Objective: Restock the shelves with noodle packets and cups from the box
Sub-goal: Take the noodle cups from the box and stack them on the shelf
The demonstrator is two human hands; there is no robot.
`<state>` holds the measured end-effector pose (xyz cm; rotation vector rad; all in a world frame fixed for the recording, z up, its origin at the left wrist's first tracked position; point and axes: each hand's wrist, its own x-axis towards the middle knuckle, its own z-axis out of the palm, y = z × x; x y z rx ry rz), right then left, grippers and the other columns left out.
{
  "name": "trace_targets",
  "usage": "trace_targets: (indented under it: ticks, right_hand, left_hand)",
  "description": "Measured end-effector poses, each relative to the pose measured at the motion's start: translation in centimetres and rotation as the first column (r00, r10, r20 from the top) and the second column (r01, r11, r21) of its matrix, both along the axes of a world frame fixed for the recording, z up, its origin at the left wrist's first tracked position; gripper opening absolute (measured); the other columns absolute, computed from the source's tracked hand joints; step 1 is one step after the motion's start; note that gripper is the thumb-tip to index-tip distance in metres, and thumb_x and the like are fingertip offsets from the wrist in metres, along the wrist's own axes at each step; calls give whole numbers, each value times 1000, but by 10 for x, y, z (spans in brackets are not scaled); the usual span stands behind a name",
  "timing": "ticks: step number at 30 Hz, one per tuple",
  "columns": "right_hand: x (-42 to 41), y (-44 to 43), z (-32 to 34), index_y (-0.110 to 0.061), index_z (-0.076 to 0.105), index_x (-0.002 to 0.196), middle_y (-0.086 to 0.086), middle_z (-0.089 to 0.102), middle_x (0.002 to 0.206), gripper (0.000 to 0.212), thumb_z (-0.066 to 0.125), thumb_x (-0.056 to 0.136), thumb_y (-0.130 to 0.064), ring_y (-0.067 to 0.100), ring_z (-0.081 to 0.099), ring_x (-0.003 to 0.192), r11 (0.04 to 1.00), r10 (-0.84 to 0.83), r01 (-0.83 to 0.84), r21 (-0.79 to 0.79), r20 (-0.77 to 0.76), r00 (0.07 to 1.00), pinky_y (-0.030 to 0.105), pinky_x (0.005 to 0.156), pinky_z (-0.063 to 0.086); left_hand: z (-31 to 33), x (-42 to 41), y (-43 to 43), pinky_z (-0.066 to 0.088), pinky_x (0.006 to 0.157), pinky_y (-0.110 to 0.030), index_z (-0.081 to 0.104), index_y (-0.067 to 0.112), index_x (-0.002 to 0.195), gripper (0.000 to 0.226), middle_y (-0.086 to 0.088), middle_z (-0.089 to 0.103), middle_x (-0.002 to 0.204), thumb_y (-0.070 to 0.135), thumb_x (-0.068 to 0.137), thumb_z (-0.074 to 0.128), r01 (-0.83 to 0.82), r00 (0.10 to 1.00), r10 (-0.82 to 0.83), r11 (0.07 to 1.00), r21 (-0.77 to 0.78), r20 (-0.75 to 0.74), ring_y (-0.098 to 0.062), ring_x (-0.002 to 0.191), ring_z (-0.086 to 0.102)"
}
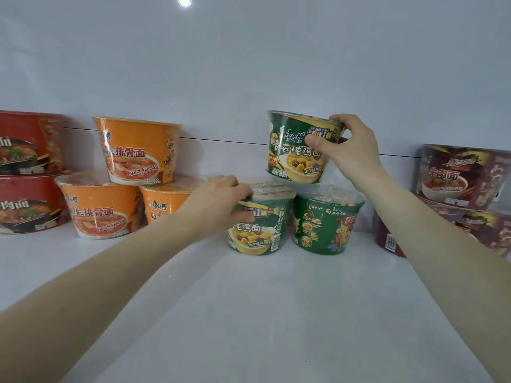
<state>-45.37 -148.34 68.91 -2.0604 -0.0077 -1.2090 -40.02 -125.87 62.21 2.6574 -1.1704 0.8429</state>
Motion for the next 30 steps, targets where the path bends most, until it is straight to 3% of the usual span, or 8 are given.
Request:
trace_targets:
  ticks: [5, 7, 12, 18, 26, 30]
  right_hand:
    - [-1, 0, 0, -15, 52, 121, -2, 52, 109, 62, 77, 70, -38, 20, 57, 100, 1000, -11, 11, 1, 4, 1000, 29, 84, 46]
    - [-2, 0, 0, -15, 52, 121, -2, 52, 109, 62, 77, 70, -38, 20, 56, 99, 1000, -12, 12, 1, 7, 1000, 30, 85, 47]
    - [-2, -2, -2, -15, 52, 121, -2, 52, 108, 62, 77, 69, -38, 20, 56, 99, 1000, -20, 20, 16, 8, 1000, 29, 85, 47]
    - [0, -3, -5, -16, 52, 120, 2, 54, 114, 62, 77, 69, -39, 21, 57, 100, 1000, -19, 19, 12, 0, 1000, 28, 83, 47]
    - [0, 0, -3, -14, 52, 121, -1, 53, 110, 60, 77, 70, -37, 17, 56, 98, 1000, -7, 7, 16, 15, 1000, 23, 79, 45]
    - [-1, 0, -3, -14, 52, 121, -2, 53, 110, 60, 77, 71, -37, 20, 56, 102, 1000, -15, 15, 17, 9, 1000, 30, 87, 48]
  left_hand:
    - [-10, -1, -19, 35, 83, -29, 55, 14, 120, 51, -8, 51, 108, 51, 84, 55, -26, 999, 29, 996, -84, 45, -24, 102, 45]
    - [-6, 1, -16, 39, 86, -31, 52, 17, 122, 50, -6, 51, 110, 50, 85, 55, 17, 1000, -18, 996, -83, -5, -22, 102, 48]
    - [6, 15, 9, 41, 96, -35, 49, 15, 131, 45, -4, 54, 129, 25, 88, 57, 99, 989, -99, 995, -7, -114, -24, 115, 51]
    - [3, 14, 7, 44, 87, -34, 56, 11, 123, 34, -9, 65, 114, 11, 90, 56, 126, 979, -134, 990, -59, -155, -29, 103, 58]
    - [0, 18, -1, 44, 88, -41, 56, 16, 124, 34, -5, 62, 119, 17, 91, 54, 87, 991, -88, 996, -15, -102, -28, 108, 55]
    - [1, 17, -2, 43, 90, -40, 55, 16, 124, 34, -6, 61, 120, 18, 90, 55, 86, 988, -89, 996, -32, -123, -27, 108, 54]
